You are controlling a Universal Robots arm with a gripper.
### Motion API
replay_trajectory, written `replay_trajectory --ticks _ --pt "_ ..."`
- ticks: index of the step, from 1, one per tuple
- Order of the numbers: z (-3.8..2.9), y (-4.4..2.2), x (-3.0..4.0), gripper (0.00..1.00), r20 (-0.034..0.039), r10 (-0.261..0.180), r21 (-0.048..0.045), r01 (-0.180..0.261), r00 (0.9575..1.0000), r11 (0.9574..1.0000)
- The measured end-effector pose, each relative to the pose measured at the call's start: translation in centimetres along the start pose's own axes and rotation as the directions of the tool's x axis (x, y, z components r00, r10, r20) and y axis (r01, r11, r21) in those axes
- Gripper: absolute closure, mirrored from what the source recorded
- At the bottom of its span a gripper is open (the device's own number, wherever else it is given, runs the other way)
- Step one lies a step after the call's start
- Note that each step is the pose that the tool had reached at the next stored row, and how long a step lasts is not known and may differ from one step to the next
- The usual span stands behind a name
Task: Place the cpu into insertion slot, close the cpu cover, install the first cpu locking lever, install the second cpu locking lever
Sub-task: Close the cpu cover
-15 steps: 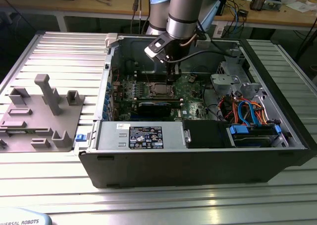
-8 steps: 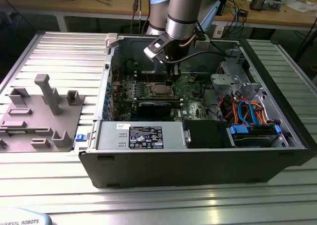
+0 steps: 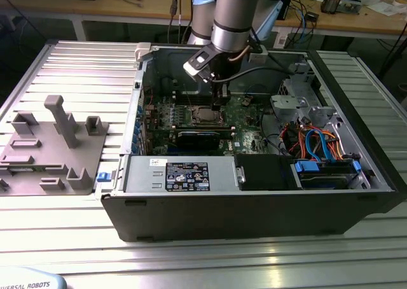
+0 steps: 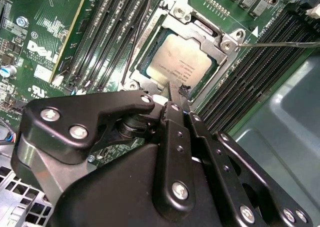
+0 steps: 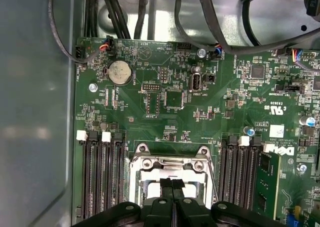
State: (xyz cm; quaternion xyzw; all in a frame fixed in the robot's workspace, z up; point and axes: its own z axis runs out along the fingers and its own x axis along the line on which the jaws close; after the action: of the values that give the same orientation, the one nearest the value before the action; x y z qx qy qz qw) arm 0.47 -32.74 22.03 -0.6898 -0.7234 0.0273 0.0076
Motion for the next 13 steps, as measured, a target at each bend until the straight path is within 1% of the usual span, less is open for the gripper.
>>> replay_trajectory --ticks 13 --pt "0.45 -0.31 0.03 0.89 0.0001 0.0 0.0 0.0 1.0 1.0"
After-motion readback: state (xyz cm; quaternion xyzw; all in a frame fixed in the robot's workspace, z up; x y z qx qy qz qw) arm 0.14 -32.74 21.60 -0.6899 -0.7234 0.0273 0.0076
